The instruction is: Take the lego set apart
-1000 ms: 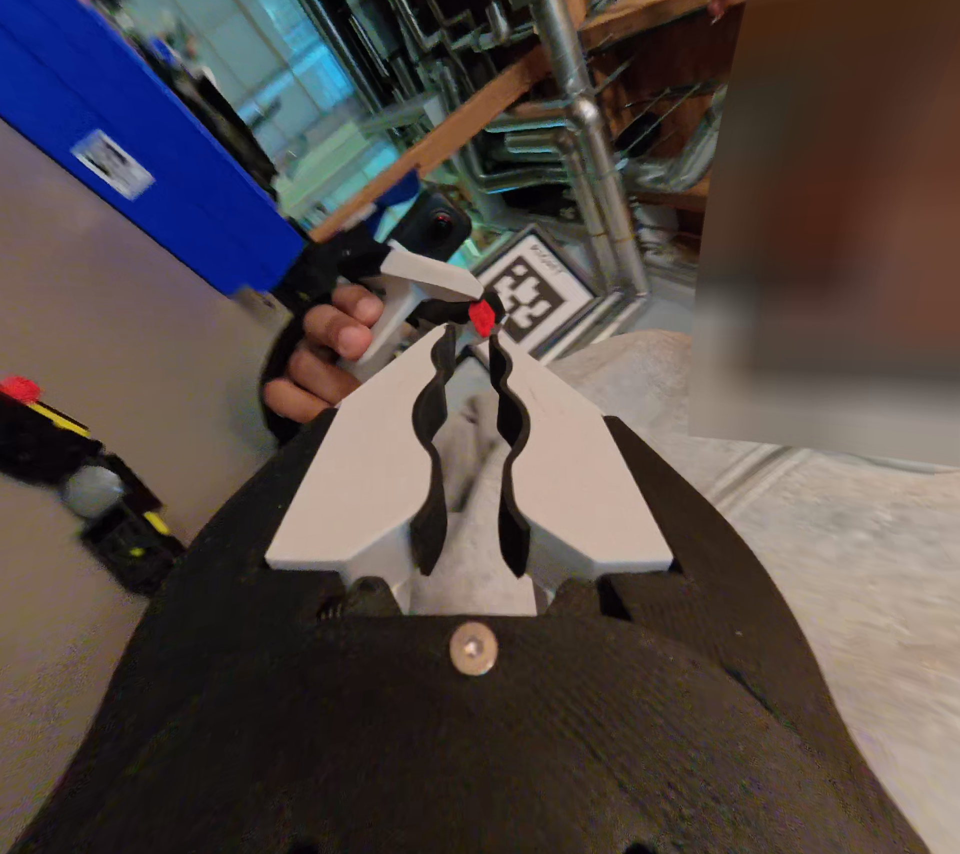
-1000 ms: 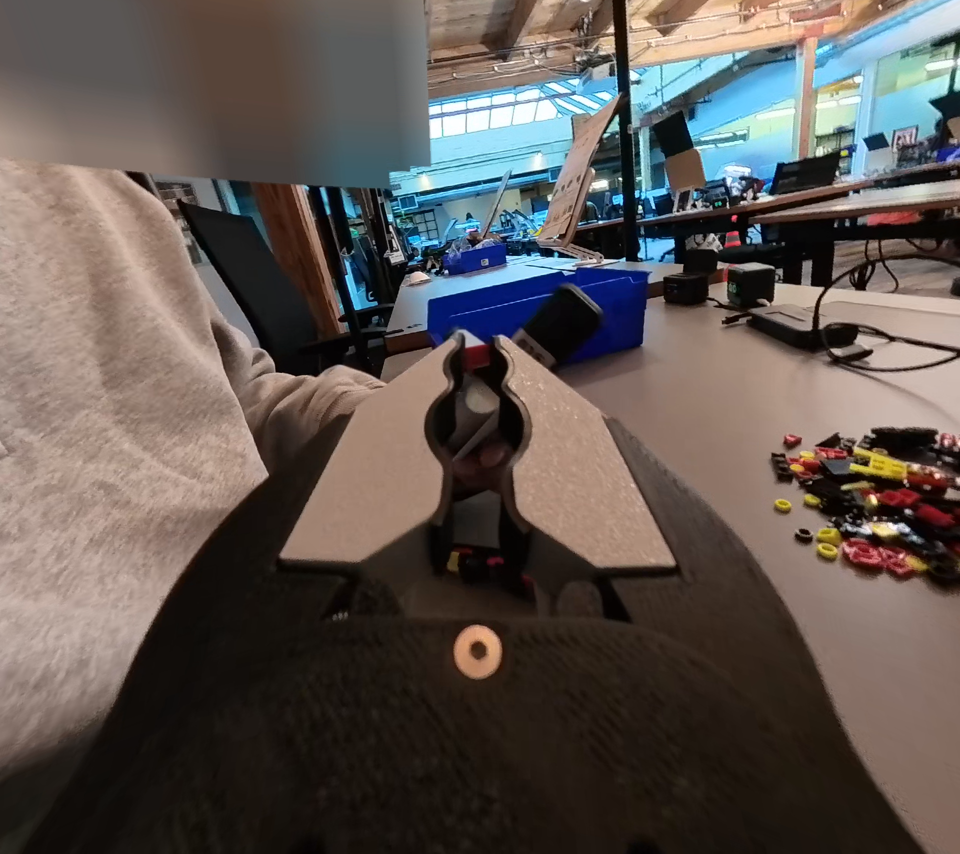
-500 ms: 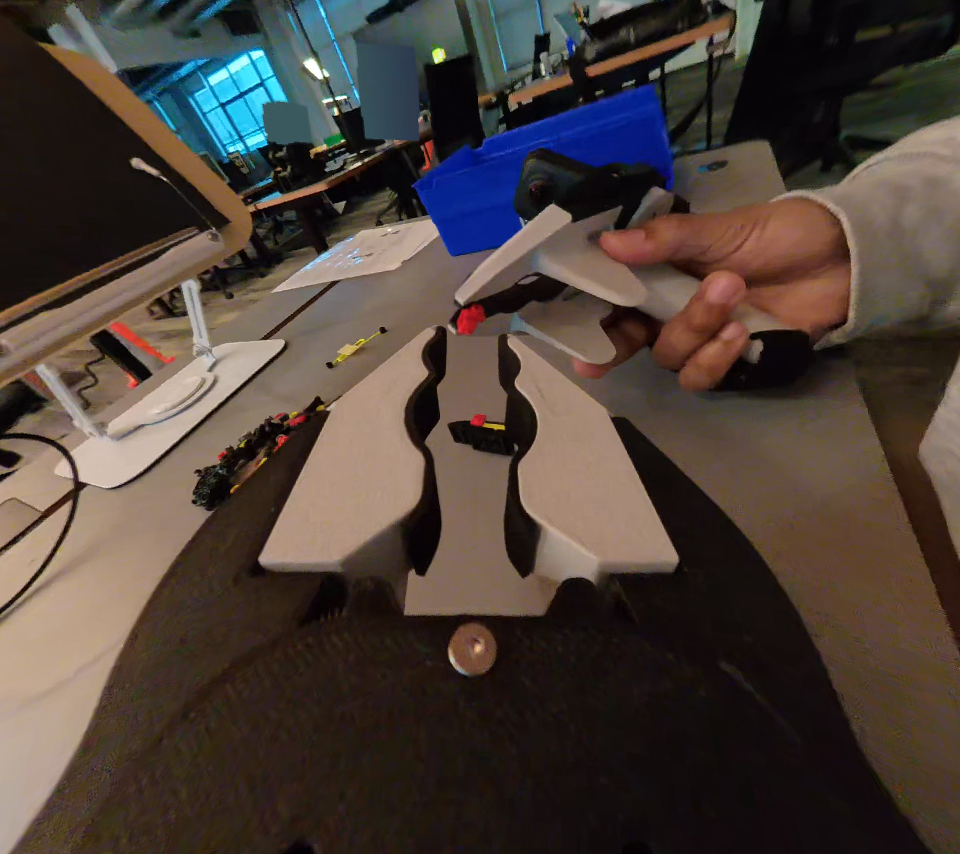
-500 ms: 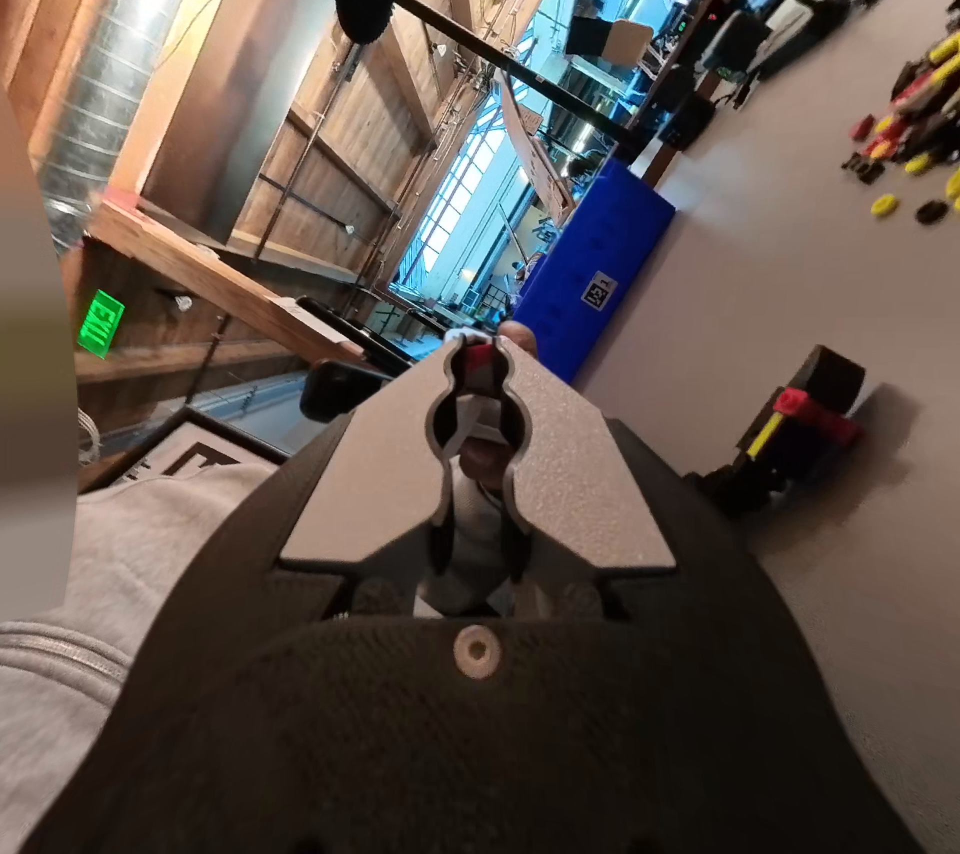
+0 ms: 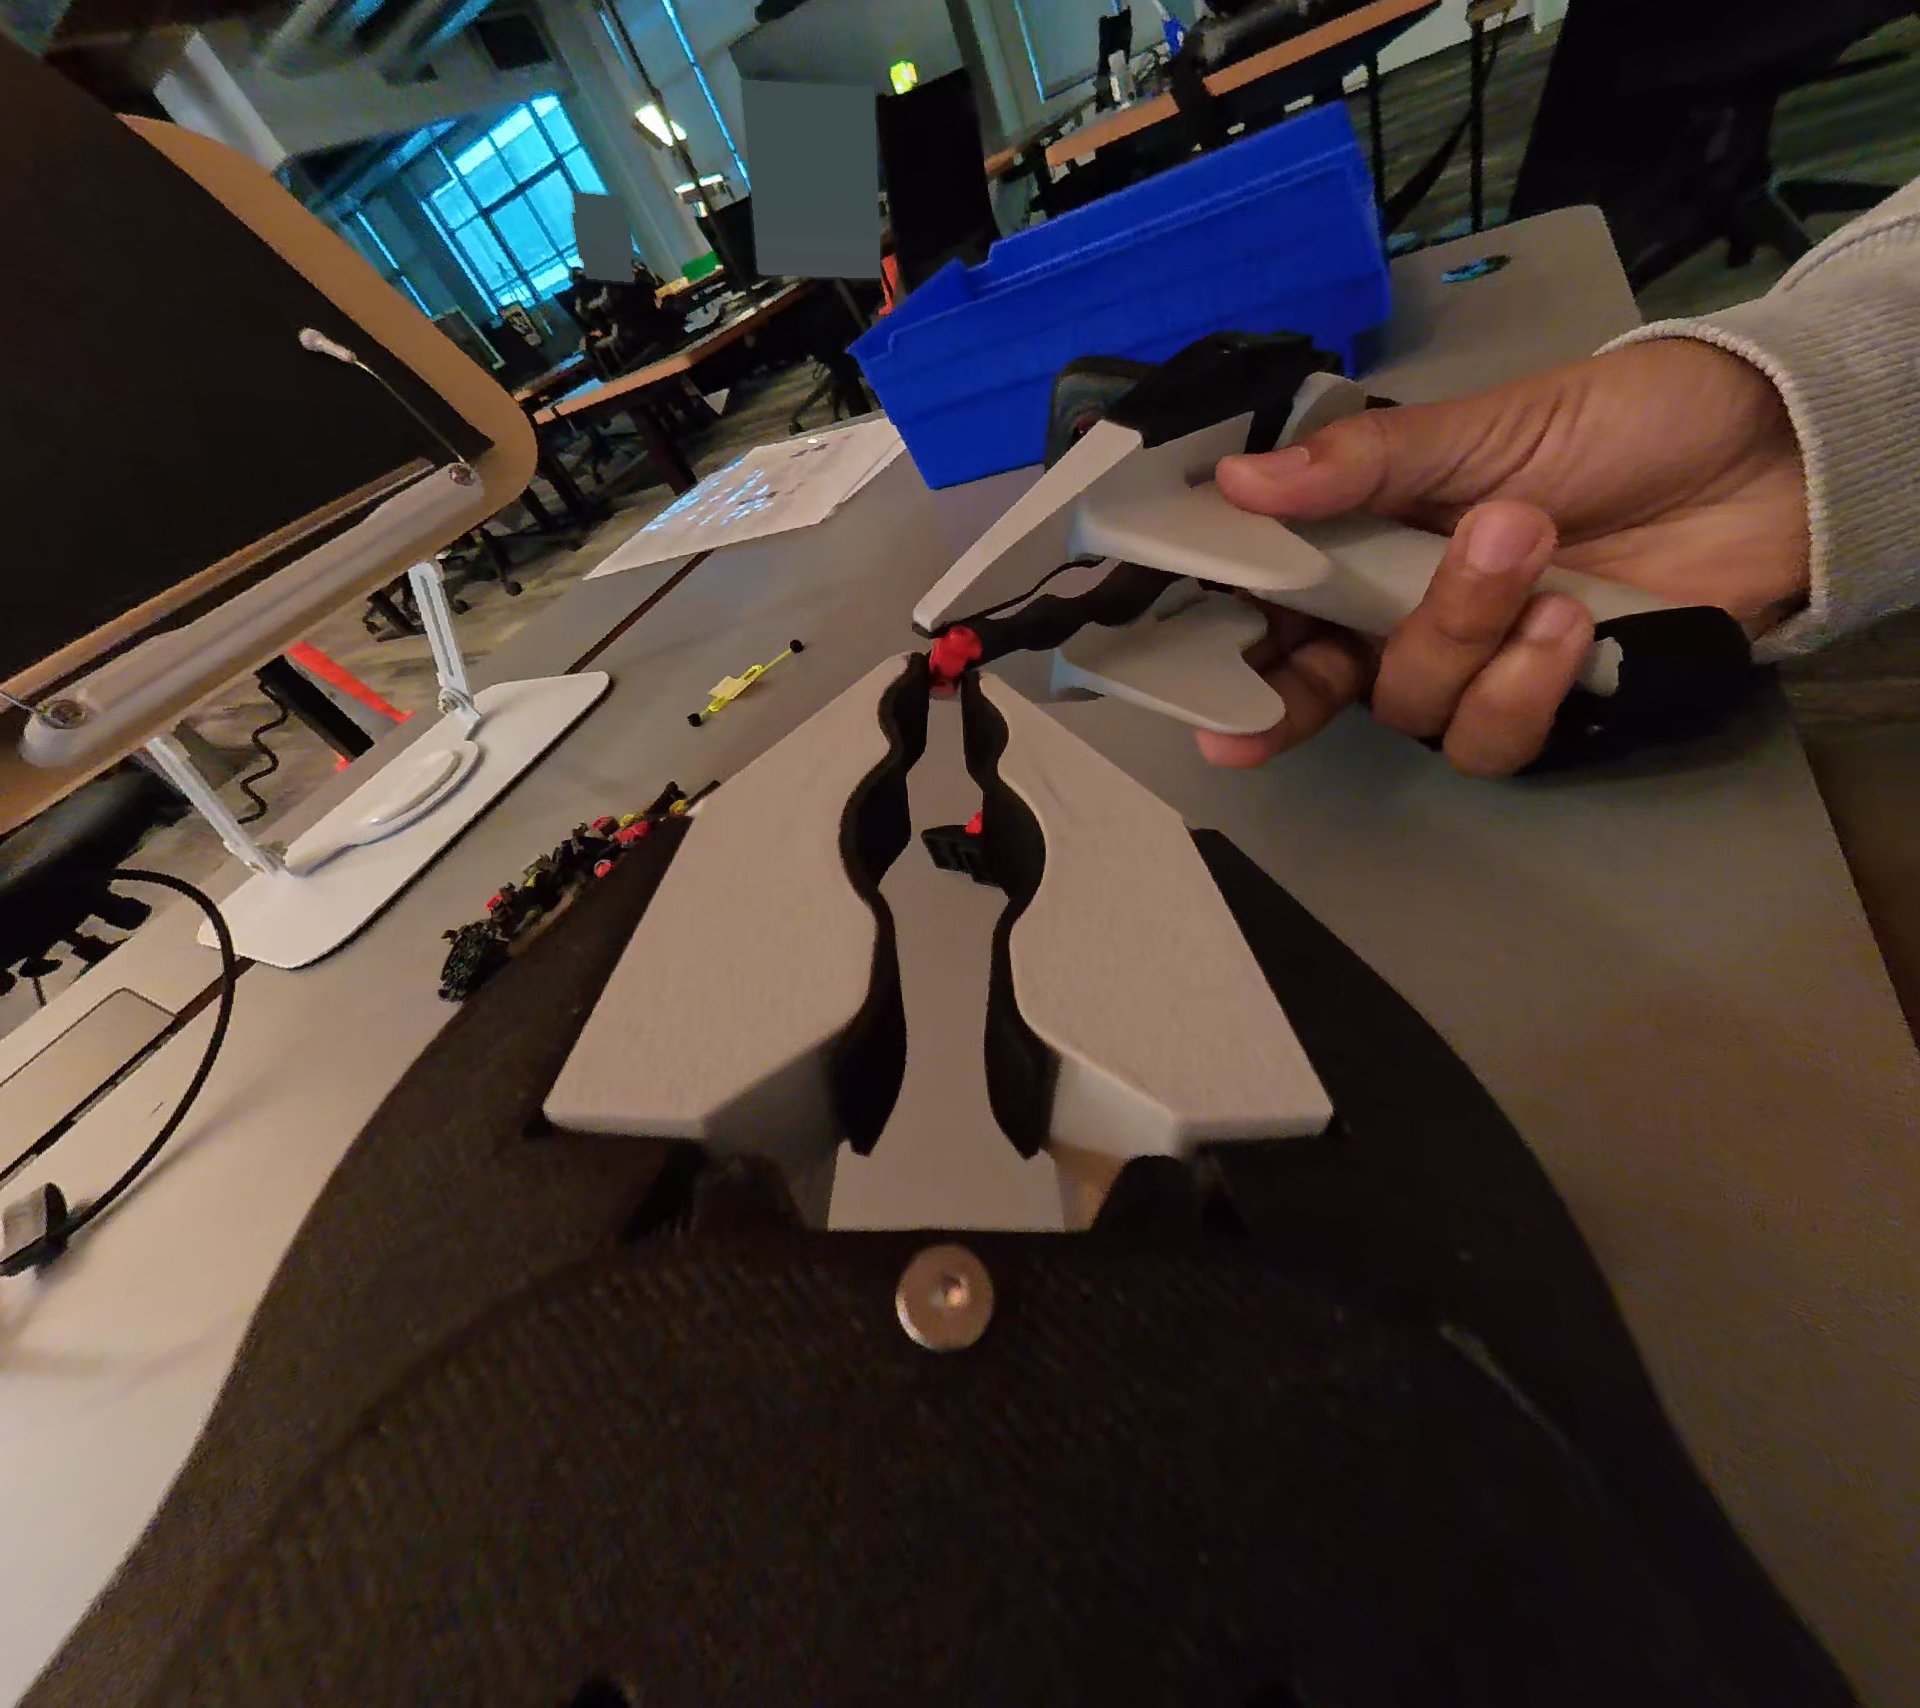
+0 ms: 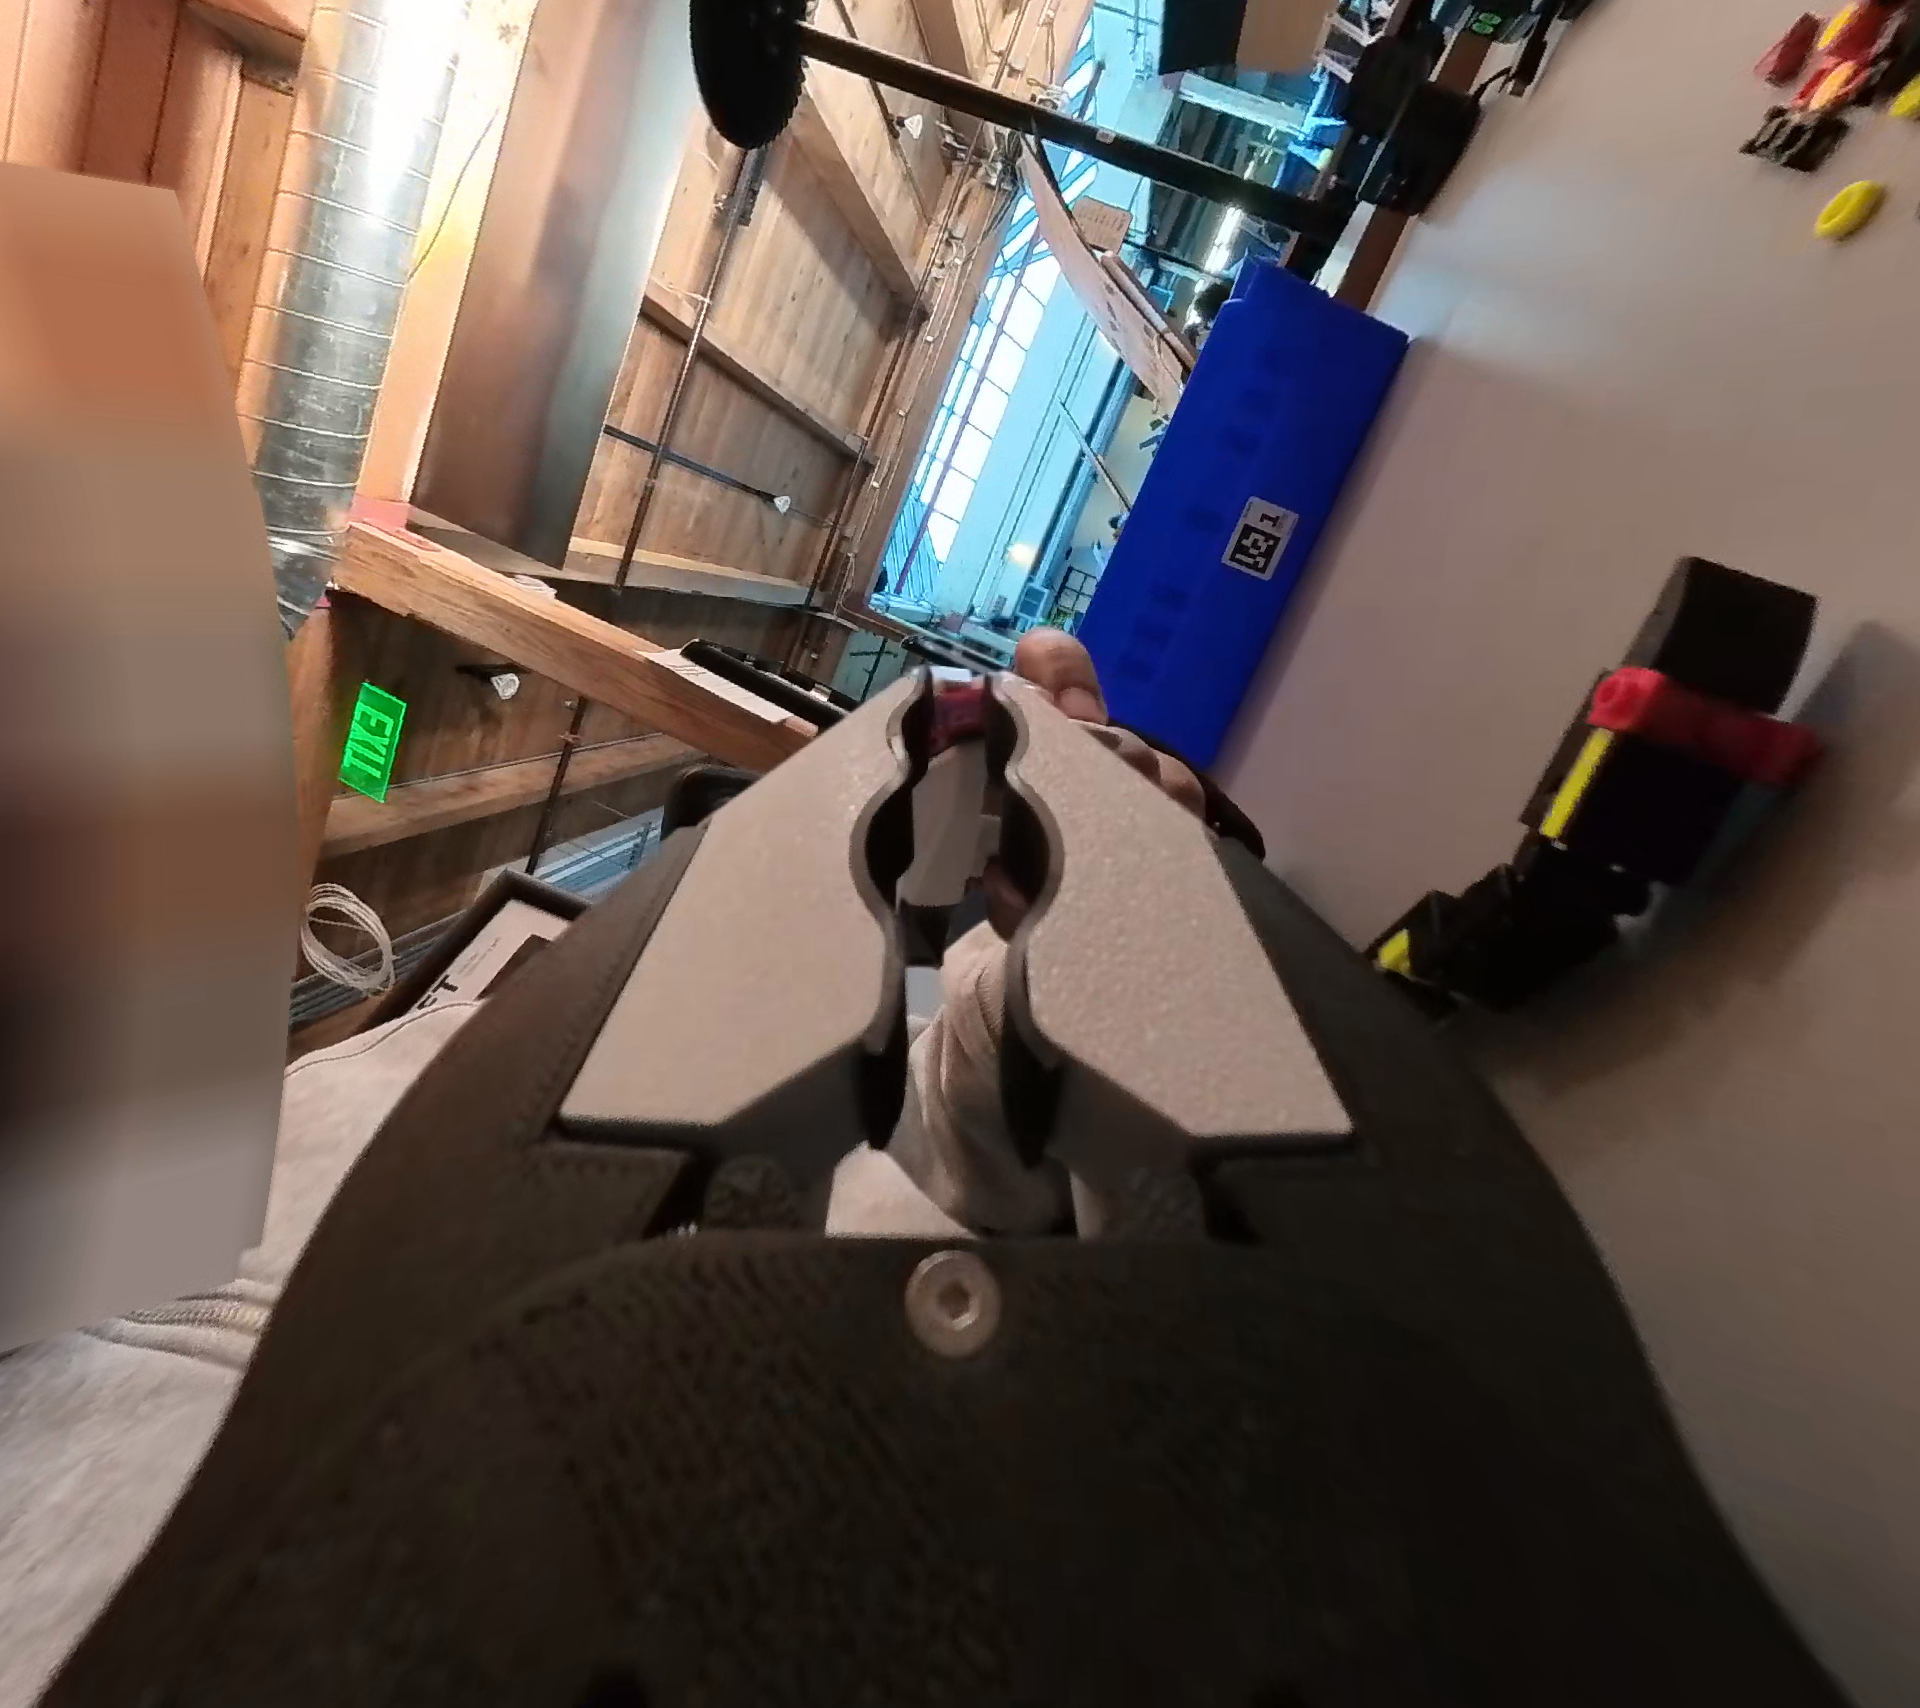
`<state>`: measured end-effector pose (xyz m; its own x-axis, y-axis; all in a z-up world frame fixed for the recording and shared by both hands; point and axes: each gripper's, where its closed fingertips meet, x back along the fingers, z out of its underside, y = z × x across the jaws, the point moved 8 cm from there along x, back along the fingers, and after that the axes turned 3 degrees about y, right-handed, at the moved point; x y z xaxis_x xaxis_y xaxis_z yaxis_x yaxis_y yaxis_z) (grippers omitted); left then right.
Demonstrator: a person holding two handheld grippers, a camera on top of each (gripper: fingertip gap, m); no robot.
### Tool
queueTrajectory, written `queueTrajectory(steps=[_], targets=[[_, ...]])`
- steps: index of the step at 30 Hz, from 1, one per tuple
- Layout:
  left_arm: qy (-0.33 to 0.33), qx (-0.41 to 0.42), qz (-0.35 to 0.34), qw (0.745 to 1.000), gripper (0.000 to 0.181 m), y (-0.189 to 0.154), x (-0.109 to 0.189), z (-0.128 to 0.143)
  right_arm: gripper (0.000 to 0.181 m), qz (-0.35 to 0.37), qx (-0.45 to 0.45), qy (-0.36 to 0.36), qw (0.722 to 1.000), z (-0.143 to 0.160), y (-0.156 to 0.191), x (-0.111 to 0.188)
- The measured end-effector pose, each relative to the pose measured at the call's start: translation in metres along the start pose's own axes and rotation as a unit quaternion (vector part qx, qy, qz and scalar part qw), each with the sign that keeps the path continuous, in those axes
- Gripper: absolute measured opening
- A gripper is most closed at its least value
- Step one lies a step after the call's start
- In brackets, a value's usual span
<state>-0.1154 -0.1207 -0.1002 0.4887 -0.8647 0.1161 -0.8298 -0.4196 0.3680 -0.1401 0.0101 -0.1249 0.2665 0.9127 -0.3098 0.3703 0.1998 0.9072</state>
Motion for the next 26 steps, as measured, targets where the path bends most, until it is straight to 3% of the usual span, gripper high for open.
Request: queueTrajectory(steps=[11, 13, 15, 18, 21, 24, 26], targets=[[-0.002, 0.011, 0.008, 1.0, 0.002, 0.002, 0.0, -0.002, 0.006, -0.007, -0.023, -0.004, 1.0, -0.001, -0.004, 0.003], [-0.005, 0.051, 0.021, 0.998, 0.002, 0.004, 0.0, -0.003, 0.006, -0.018, -0.008, 0.001, 1.0, -0.004, -0.003, 0.005], [-0.025, 0.141, 0.044, 0.989, 0.001, 0.012, 0.0, -0.004, 0.005, -0.038, 0.023, -0.003, 0.999, -0.011, 0.003, 0.01], [-0.061, 0.351, 0.122, 0.926, 0.0, 0.028, 0.0, 0.002, 0.003, -0.04, 0.13, 0.023, 0.99, -0.022, 0.019, 0.017], [-0.079, 0.491, 0.215, 0.841, 0.0, 0.033, -0.004, 0.013, 0.019, 0.046, 0.313, 0.076, 0.946, -0.022, 0.029, 0.018], [-0.071, 0.513, 0.234, 0.823, 0.0, 0.03, -0.007, 0.02, 0.025, 0.135, 0.453, 0.104, 0.875, -0.016, 0.031, 0.016], [-0.076, 0.521, 0.251, 0.812, 0.0, 0.028, -0.008, 0.017, 0.032, 0.148, 0.501, 0.11, 0.846, -0.011, 0.031, 0.013]])
